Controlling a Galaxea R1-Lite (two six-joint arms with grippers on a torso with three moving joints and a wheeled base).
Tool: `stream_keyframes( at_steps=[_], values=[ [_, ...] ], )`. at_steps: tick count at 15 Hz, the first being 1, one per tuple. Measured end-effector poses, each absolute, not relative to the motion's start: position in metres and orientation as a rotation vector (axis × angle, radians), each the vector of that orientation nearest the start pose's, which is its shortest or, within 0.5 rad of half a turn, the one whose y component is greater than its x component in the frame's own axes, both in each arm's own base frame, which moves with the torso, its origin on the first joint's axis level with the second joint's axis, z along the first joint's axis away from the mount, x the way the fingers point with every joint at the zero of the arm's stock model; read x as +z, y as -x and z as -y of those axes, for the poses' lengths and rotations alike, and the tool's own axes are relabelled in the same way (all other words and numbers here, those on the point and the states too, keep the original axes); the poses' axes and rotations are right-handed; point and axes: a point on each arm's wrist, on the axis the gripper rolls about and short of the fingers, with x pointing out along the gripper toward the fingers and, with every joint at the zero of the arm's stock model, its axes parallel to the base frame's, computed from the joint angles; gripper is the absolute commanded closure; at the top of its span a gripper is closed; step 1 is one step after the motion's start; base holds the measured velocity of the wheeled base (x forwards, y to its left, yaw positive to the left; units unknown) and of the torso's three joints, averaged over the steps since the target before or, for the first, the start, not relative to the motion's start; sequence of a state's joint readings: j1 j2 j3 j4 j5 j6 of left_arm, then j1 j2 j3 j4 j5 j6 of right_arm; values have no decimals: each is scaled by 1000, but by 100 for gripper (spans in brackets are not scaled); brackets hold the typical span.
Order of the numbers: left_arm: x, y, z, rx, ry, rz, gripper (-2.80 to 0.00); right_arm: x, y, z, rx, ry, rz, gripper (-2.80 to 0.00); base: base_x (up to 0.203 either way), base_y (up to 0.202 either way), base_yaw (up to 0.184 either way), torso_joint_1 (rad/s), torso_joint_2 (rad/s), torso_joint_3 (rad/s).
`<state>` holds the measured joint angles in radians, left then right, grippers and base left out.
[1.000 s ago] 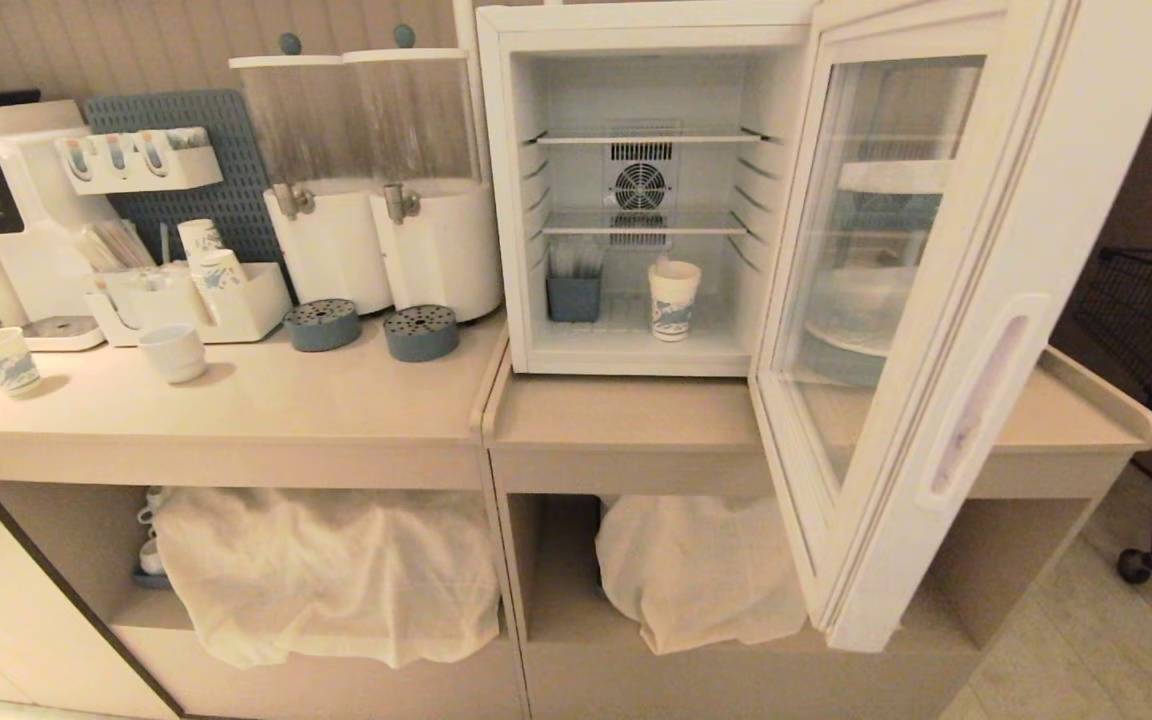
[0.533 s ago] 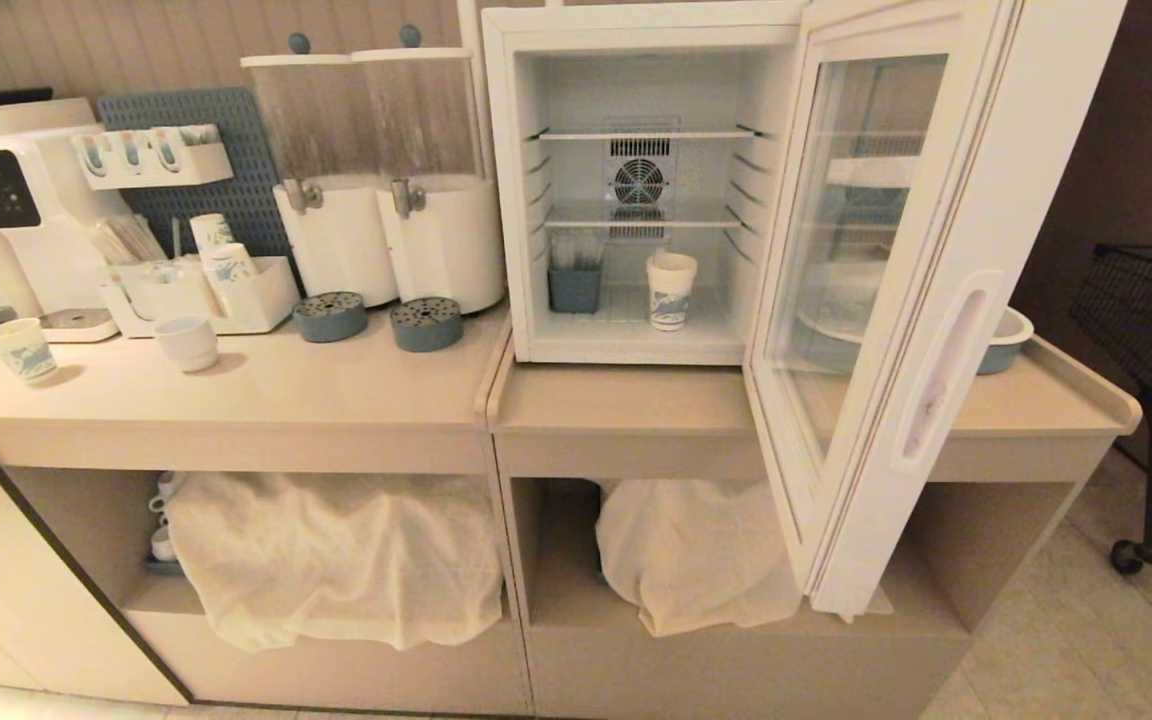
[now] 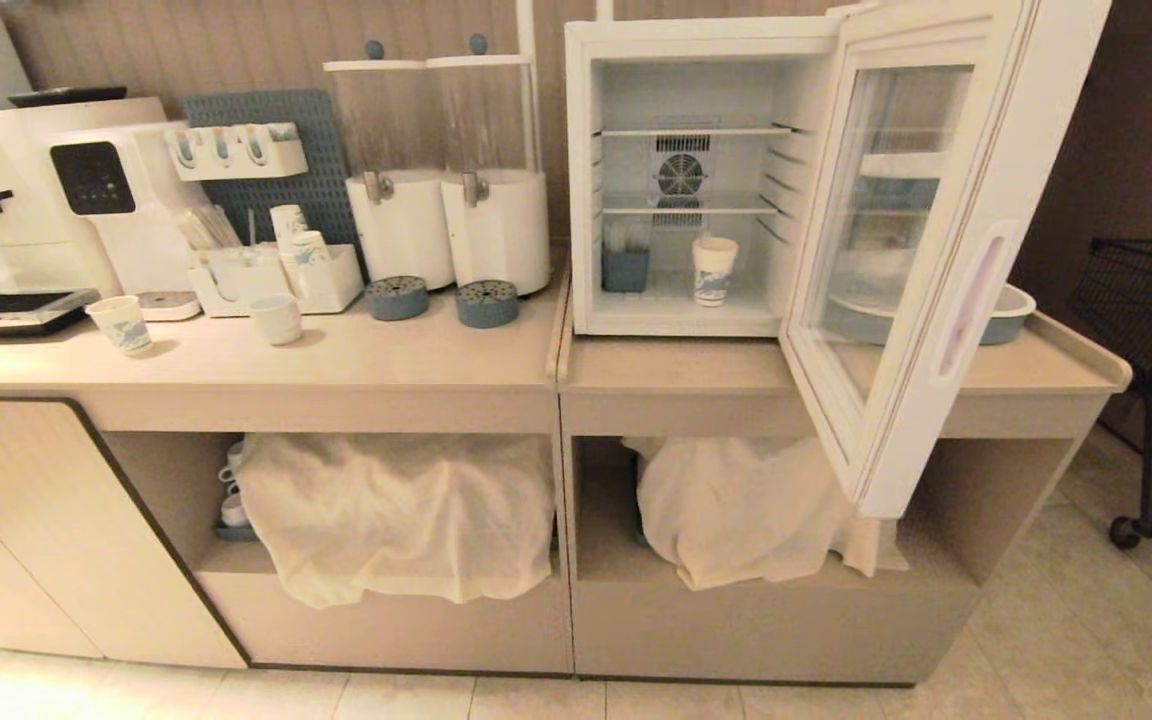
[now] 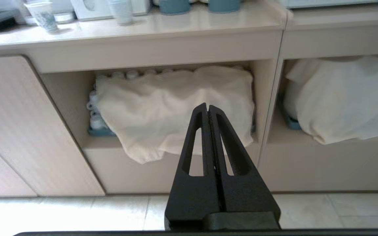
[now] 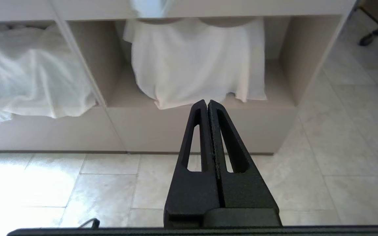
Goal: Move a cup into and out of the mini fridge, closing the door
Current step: Take the paper cup out of the freezer
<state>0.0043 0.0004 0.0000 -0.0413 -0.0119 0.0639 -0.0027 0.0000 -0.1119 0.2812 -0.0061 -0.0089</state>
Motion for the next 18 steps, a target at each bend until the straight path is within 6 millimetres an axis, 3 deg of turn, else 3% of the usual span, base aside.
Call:
stream_keyframes(
  at_steps=[18],
  values=[
    [80,23,0,-5,-68,40,0,77,34,0,-7,9,-168,0,2,185,-2,1,3,2]
  ],
)
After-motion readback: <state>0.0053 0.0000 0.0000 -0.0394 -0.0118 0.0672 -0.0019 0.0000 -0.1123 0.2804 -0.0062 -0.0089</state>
